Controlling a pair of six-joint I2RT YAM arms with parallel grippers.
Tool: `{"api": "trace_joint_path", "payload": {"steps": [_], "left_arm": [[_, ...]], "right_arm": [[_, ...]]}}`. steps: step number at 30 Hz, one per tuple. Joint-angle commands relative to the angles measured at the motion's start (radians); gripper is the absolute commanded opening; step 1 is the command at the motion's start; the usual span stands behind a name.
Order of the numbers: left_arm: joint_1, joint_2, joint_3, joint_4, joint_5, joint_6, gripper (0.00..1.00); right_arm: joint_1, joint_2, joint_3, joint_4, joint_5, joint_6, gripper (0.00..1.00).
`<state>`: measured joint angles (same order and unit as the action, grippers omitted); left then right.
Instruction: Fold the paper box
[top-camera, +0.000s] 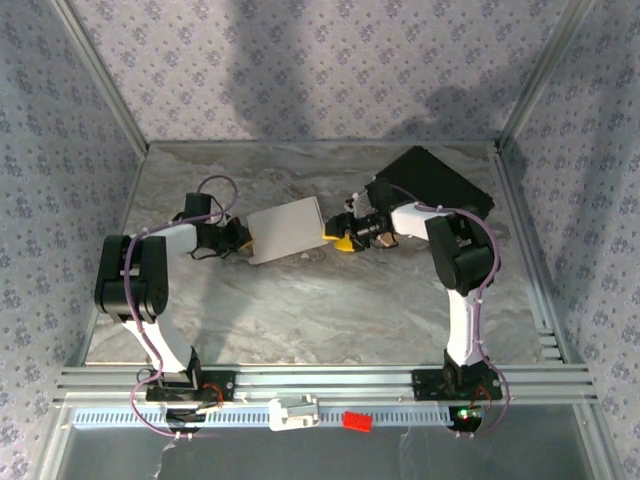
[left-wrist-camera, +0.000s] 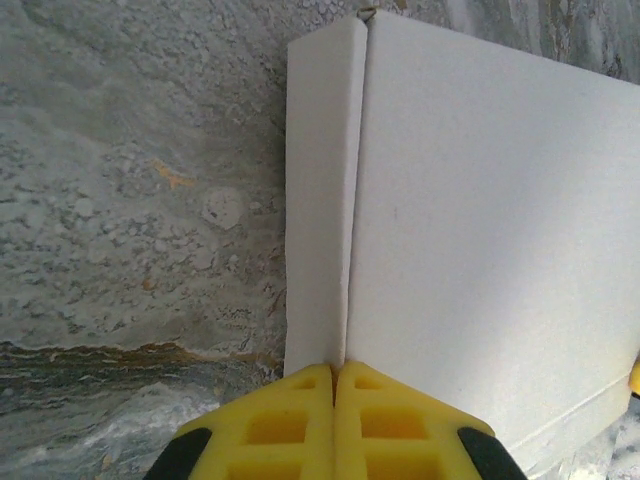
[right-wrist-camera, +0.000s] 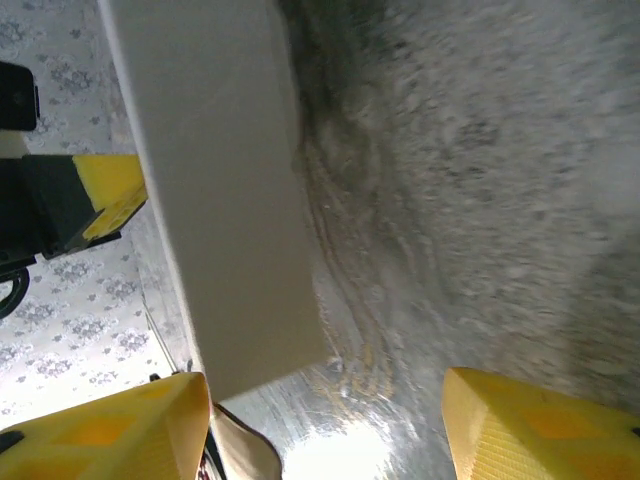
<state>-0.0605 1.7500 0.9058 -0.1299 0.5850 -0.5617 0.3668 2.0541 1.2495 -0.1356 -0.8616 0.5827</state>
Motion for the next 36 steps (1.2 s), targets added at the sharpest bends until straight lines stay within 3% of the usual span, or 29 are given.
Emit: {"api": "trace_joint_path", "payload": {"steps": [1, 9, 16, 24, 27, 29, 33, 36], "left_arm": [[0.009, 0.043, -0.066, -0.175, -0.121, 0.016, 0.00], [0.008, 0.046, -0.060, -0.177, -0.117, 0.020, 0.00], [0.009, 0.047, -0.058, -0.178, -0.117, 0.023, 0.00], [0.009, 0.035, -0.054, -0.173, -0.119, 0.026, 0.01], [0.009, 0.008, -0.047, -0.166, -0.113, 0.023, 0.05], [0.006, -0.046, -0.040, -0.164, -0.119, 0.016, 0.14], [-0.017, -0.222, -0.030, -0.166, -0.206, 0.019, 0.27], [-0.062, -0.392, -0.027, -0.131, -0.290, 0.058, 0.31]], "right_arm": [[-0.011, -0.031, 0.014, -0.020, -0.026, -0.045, 0.65], [0.027, 0.083, 0.113, 0.123, -0.119, 0.056, 0.65], [0.042, 0.121, 0.145, 0.211, -0.125, 0.150, 0.64], [0.073, 0.166, 0.161, 0.336, -0.111, 0.314, 0.46], [0.073, 0.123, 0.087, 0.465, -0.074, 0.423, 0.44], [0.074, 0.093, 0.057, 0.492, -0.047, 0.480, 0.40], [0.074, 0.063, 0.052, 0.412, -0.028, 0.558, 0.27], [0.073, 0.054, 0.085, 0.238, -0.051, 0.609, 0.26]]}}
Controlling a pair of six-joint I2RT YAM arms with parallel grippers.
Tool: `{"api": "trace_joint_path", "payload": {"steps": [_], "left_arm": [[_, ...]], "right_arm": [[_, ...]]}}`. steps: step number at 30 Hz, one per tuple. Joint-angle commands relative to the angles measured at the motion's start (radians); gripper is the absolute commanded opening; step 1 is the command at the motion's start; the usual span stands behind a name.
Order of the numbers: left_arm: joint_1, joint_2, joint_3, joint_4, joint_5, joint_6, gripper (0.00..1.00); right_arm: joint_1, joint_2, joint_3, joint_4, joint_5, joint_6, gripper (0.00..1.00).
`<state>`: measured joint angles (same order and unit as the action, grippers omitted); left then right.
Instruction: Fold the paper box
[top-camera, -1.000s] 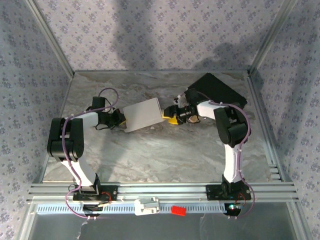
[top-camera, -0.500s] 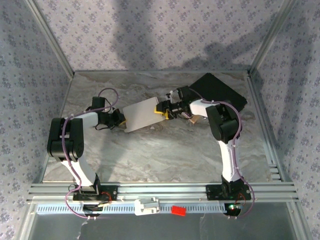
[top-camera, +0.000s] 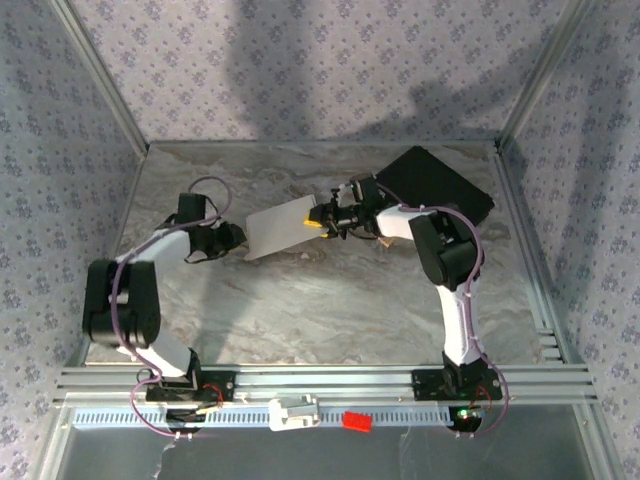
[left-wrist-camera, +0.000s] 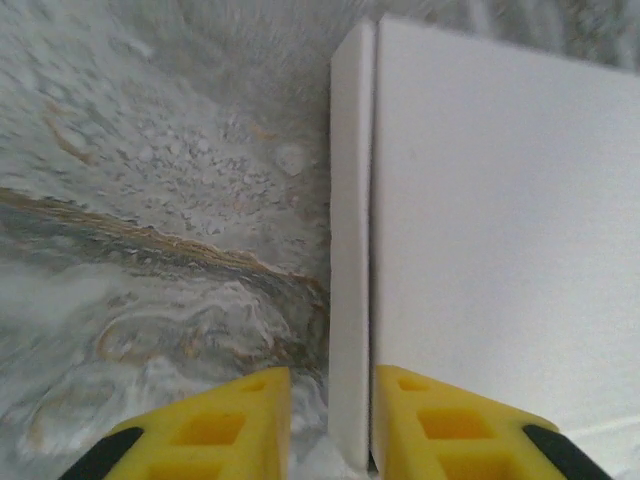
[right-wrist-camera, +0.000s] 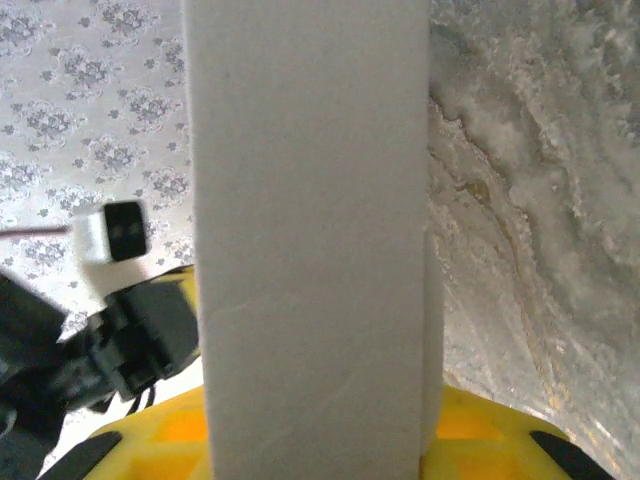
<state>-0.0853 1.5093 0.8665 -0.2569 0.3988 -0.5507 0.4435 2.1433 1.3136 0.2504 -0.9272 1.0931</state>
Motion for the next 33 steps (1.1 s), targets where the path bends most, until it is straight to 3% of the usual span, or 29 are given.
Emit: {"api": "trace_joint_path", "payload": {"steps": [1, 3, 6, 11, 15, 20, 27, 33], "left_arm": [[-0.063, -0.215, 0.005, 0.031, -0.130, 0.082, 0.34], [-0.128, -0.318, -0.021, 0.113, -0.173, 0.175, 0.48], [-0.225, -0.413, -0.038, 0.170, -0.105, 0.409, 0.52], [-0.410, -0.502, -0.006, -0.053, -0.065, 0.824, 0.59], [-0.530, -0.538, -0.004, -0.200, -0.136, 1.028, 0.69], [-0.640, -0.510, -0.029, -0.192, -0.333, 1.147, 0.75], [-0.700, -0.400, -0.035, -0.145, -0.430, 1.222, 0.76], [-0.702, -0.383, -0.029, -0.128, -0.309, 1.229, 0.76]], "right_arm": [[-0.005, -0.041, 0.033, -0.196, 0.001, 0.109, 0.25], [-0.002, -0.067, 0.040, -0.265, -0.004, 0.124, 0.25], [-0.003, -0.116, 0.040, -0.407, 0.009, 0.150, 0.25], [-0.010, -0.191, 0.010, -0.610, -0.001, 0.210, 0.24], [-0.017, -0.224, -0.001, -0.732, -0.031, 0.219, 0.25], [-0.016, -0.282, -0.043, -0.836, -0.041, 0.242, 0.27], [-0.017, -0.385, -0.193, -0.807, -0.042, 0.367, 0.30], [-0.025, -0.407, -0.250, -0.823, -0.060, 0.396, 0.31]]}}
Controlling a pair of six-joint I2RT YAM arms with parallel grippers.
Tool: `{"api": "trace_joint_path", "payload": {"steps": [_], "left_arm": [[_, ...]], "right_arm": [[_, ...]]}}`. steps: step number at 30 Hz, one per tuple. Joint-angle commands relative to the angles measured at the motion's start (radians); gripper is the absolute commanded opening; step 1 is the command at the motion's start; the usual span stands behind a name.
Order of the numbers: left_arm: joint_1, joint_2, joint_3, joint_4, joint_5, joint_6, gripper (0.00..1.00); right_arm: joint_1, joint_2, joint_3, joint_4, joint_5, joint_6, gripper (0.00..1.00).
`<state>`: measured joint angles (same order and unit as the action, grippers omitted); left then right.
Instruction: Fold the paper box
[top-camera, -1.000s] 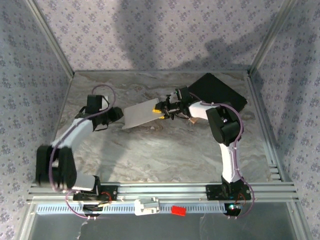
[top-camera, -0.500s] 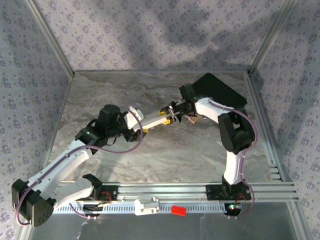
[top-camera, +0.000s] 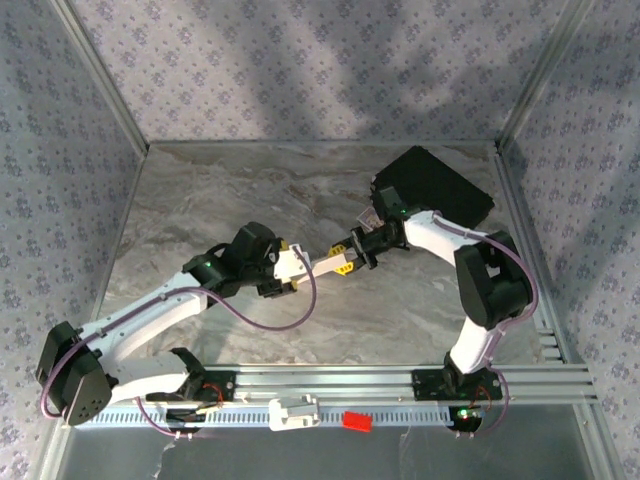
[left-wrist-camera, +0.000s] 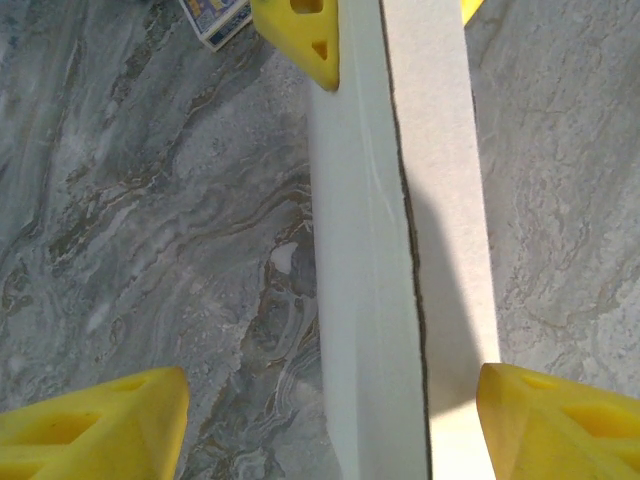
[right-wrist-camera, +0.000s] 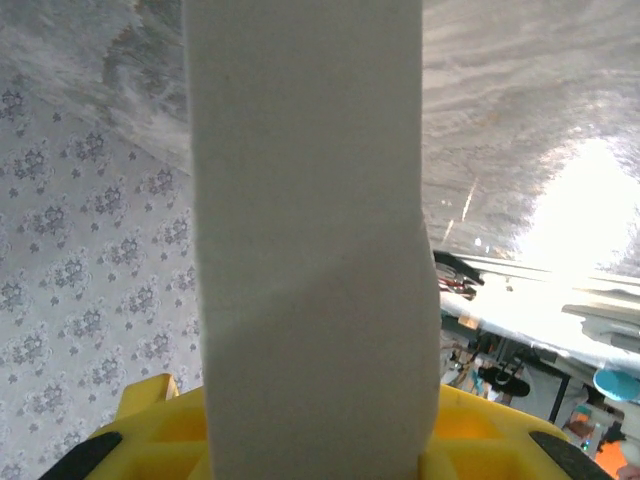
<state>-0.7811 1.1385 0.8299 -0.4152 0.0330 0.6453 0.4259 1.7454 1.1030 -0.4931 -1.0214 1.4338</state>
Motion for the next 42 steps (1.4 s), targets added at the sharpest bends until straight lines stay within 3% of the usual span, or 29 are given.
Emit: {"api": "trace_joint_path", "payload": {"steps": [1, 22, 26, 32, 42], "left_arm": [[-0.009, -0.012, 0.008, 0.026, 0.063, 0.034, 0.76], [-0.012, 0.127, 0.041, 0.014, 0.198, 0.103, 0.64], [-0.011, 0.099, 0.063, -0.010, 0.228, 0.092, 0.72], [0.018, 0.114, 0.171, -0.178, 0.300, 0.028, 0.78], [0.011, 0.202, 0.182, -0.204, 0.278, 0.042, 0.77]], "right_arm": [[-0.011, -0.009, -0.044, -0.082, 0.031, 0.059, 0.30], [-0.069, -0.012, -0.124, -0.089, -0.026, 0.153, 0.28], [-0.099, 0.003, -0.099, -0.136, -0.022, 0.116, 0.26], [-0.099, 0.020, -0.071, -0.172, -0.016, 0.086, 0.24], [-0.088, 0.019, -0.077, -0.134, -0.003, 0.128, 0.24]]}}
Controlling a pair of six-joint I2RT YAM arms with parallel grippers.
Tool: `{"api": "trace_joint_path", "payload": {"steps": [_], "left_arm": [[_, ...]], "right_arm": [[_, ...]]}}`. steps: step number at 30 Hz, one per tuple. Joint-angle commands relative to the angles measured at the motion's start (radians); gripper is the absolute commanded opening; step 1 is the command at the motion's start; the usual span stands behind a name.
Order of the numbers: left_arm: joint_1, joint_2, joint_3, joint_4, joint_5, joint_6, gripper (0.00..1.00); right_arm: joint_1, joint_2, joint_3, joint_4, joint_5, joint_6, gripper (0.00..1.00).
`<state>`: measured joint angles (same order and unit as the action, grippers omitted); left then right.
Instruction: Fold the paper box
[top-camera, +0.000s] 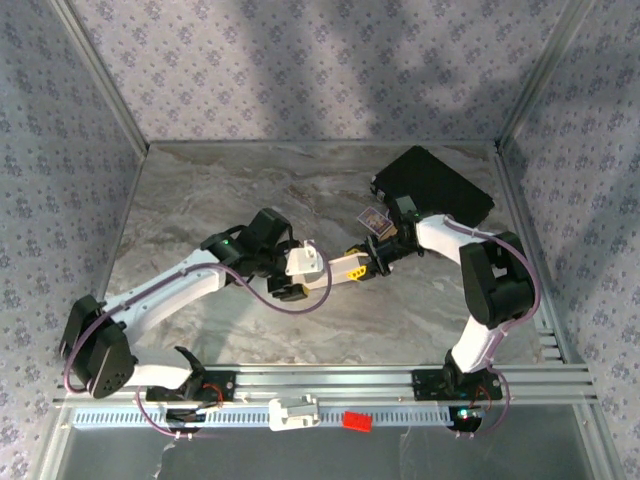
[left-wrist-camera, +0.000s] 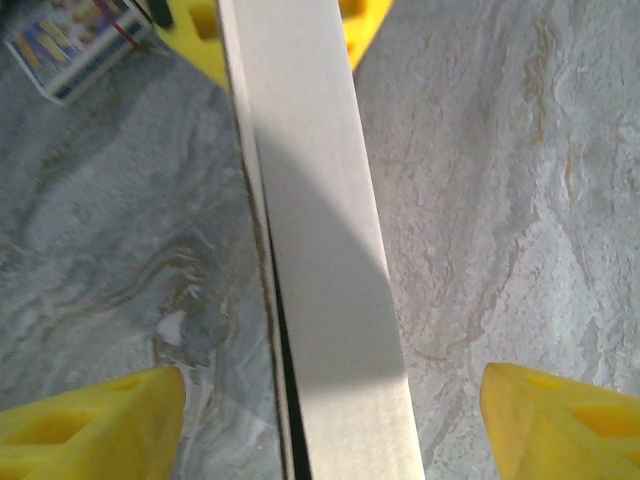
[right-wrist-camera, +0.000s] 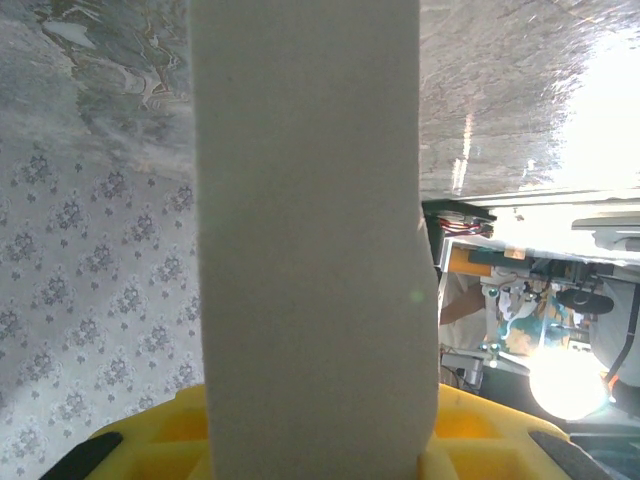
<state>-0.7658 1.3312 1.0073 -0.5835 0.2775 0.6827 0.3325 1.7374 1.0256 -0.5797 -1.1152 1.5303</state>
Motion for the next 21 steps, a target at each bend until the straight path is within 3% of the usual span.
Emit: {"api": "trace_joint_path", "payload": {"steps": [1, 8, 13, 21], "left_arm": [[-0.008, 0.012, -0.003, -0.026, 0.026, 0.005, 0.77], [-0.018, 0.068, -0.014, 0.060, -0.066, -0.008, 0.69], [-0.015, 0.091, -0.014, 0.071, -0.032, -0.019, 0.55], [0.006, 0.102, 0.002, 0.023, 0.031, -0.017, 0.45]], "right_arm": [[0.007, 0.027, 0.001, -0.043, 0.089, 0.034, 0.24], [0.010, 0.033, -0.008, -0.033, 0.097, 0.039, 0.25], [-0.003, 0.042, -0.021, -0.026, 0.106, 0.023, 0.28], [-0.053, 0.031, 0.026, -0.110, 0.137, -0.075, 0.52]]}}
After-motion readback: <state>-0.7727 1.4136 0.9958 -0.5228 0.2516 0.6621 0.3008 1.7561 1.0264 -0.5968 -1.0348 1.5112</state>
